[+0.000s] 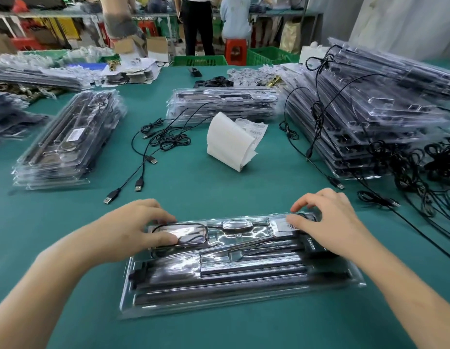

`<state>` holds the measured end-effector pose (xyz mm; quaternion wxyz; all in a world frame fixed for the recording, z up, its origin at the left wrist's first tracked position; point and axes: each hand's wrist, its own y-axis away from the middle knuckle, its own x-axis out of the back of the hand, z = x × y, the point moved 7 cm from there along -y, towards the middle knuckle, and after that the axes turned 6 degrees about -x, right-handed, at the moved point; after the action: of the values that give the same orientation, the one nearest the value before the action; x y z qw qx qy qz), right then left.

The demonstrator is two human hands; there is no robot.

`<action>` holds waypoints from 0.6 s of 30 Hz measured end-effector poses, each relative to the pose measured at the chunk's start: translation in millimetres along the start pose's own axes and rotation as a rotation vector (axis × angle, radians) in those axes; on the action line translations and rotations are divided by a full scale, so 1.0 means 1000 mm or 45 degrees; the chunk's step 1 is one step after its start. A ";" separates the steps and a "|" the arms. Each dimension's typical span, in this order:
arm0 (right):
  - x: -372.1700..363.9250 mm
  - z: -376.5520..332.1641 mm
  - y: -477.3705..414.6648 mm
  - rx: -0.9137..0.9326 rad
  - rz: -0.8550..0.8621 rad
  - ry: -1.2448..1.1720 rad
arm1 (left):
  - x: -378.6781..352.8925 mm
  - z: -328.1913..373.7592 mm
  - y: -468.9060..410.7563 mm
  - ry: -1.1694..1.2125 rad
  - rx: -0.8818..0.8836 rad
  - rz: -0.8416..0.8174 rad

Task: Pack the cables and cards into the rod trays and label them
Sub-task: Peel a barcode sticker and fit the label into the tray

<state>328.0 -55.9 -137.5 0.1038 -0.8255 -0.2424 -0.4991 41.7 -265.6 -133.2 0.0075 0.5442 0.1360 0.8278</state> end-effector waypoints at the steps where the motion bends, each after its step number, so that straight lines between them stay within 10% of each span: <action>1: -0.002 -0.002 -0.001 0.016 -0.030 0.032 | 0.000 -0.001 0.000 0.017 0.006 -0.006; 18: -0.003 -0.042 -0.010 0.269 -0.257 0.180 | 0.012 -0.038 0.021 0.304 0.124 0.071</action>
<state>289.4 -65.5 -120.5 0.1563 -0.7442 -0.3673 -0.5356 5.4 -292.4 -131.5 -0.0583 0.4452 0.1609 0.8789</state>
